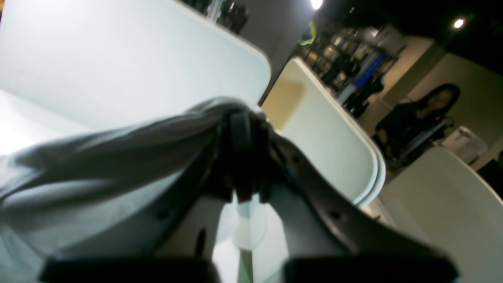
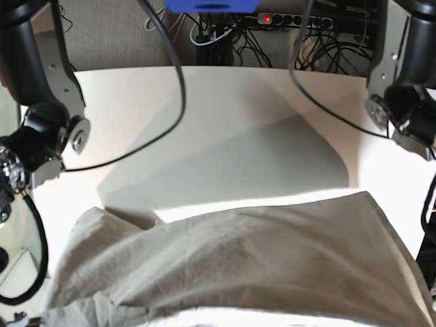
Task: Layout the t-shirt on the table in an organized manner, then fold the t-shirt properly
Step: 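Lower the held edge onto the opposite hem, folding the shirt in half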
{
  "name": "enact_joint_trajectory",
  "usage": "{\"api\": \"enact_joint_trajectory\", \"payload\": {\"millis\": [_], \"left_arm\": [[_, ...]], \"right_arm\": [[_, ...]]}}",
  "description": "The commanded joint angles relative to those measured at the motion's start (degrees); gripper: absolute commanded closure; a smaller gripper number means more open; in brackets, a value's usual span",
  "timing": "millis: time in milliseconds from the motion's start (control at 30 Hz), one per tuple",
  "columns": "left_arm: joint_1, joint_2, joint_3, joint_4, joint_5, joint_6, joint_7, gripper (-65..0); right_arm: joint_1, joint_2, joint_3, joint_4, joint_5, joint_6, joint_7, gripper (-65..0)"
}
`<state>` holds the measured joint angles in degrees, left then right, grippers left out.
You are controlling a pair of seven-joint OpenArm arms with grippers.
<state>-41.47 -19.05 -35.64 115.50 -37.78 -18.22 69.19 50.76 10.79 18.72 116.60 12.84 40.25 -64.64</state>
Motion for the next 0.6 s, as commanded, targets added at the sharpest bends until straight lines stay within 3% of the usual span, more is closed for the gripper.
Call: {"api": "enact_joint_trajectory", "payload": {"millis": [0,300,567], "left_arm": [[-2.0,-0.6,0.0,0.6,-1.2,0.2,-1.5,-0.1],[-5.4,0.0,0.0,0.4,-1.5,0.2,-1.5,-0.1],[-1.9,3.5,-0.1,0.6,-1.7,0.2,-1.5,-0.1]], "right_arm": [[2.7,0.3,0.4,0.5,0.5,-0.2,1.8,0.0],[8.3,0.4,4.9,0.5,0.5,-0.2,1.7,0.0],[4.9,0.6,9.1,0.6,2.1,-0.2,1.7,0.0]]}}
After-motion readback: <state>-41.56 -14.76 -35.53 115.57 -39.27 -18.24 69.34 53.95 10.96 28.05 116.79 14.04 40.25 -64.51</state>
